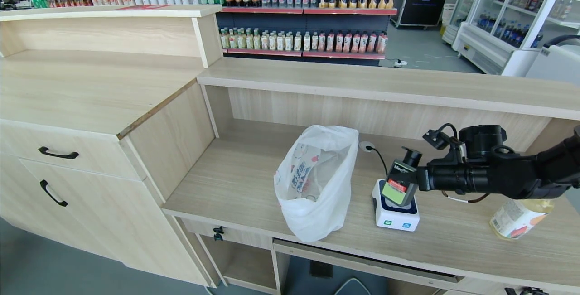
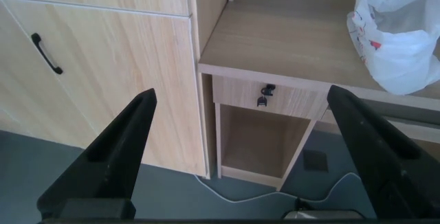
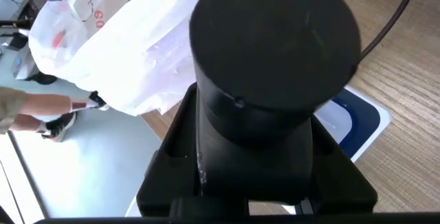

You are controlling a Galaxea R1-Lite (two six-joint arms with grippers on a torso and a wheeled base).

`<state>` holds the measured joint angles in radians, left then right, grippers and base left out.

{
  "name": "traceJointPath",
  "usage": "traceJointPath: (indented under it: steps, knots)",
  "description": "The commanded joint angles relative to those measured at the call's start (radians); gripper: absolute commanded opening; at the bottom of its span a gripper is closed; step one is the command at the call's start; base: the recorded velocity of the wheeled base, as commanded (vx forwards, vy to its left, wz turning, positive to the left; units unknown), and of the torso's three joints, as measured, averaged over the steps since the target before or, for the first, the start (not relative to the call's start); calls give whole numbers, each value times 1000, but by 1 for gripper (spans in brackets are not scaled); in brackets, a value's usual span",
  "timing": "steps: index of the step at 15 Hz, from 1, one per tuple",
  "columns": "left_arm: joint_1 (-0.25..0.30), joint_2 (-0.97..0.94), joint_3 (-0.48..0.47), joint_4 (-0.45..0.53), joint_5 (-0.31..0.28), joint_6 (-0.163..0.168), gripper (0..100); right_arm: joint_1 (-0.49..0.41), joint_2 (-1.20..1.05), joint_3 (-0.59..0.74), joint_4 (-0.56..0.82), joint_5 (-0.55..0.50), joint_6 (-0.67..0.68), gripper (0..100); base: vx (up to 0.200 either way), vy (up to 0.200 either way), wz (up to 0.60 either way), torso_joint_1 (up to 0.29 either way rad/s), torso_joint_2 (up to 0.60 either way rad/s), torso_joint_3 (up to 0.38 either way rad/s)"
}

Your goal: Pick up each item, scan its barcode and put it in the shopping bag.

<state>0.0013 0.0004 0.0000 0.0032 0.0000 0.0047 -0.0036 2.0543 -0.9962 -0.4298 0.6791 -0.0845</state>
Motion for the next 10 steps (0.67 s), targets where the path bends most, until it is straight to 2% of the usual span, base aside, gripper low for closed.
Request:
traceJointPath:
  steps: [1, 10]
  knots:
    - [0, 0, 0, 0, 0, 0, 100, 5, 10, -2, 0, -6, -1, 0, 0, 0, 0, 0, 0, 0]
    - [0, 0, 0, 0, 0, 0, 100, 5, 9, 10, 2, -6, 3, 0, 0, 0, 0, 0, 0, 0]
